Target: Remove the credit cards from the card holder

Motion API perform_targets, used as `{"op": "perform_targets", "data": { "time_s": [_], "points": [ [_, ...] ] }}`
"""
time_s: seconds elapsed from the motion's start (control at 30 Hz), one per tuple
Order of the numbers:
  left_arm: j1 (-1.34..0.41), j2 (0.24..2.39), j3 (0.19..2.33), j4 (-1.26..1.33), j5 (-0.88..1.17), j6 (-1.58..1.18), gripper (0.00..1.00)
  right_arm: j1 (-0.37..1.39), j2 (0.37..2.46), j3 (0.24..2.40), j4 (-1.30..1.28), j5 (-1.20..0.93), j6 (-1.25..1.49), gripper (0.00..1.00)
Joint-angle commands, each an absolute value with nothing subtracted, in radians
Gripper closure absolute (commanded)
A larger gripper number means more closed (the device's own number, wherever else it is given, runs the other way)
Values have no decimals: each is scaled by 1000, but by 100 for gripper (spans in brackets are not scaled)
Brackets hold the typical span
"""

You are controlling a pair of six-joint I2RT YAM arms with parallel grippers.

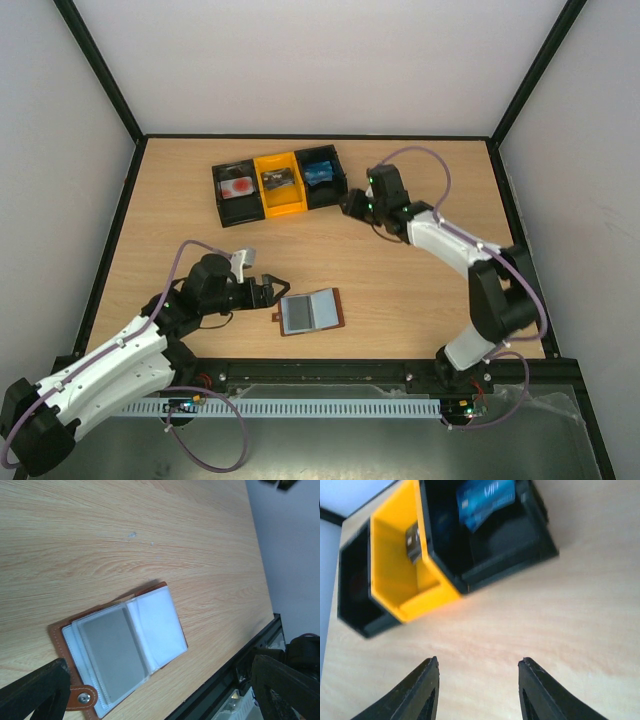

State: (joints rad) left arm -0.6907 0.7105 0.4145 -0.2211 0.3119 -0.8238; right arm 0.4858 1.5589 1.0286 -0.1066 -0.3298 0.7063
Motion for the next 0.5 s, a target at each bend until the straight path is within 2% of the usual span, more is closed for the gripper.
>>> {"op": "perform_targets", "data": {
  "time_s": [0.0,0.23,0.47],
  "points": [
    [-690,710,374,-117,353,-878,1,563,1390,863,-80,-316,751,57],
    [-690,735,245,122,409,-1005,1,710,1216,651,5,-275,879,57],
    [-690,816,178,274,439,-1055,1,881,1225,522,133,-232,1009,59]
  ]
}}
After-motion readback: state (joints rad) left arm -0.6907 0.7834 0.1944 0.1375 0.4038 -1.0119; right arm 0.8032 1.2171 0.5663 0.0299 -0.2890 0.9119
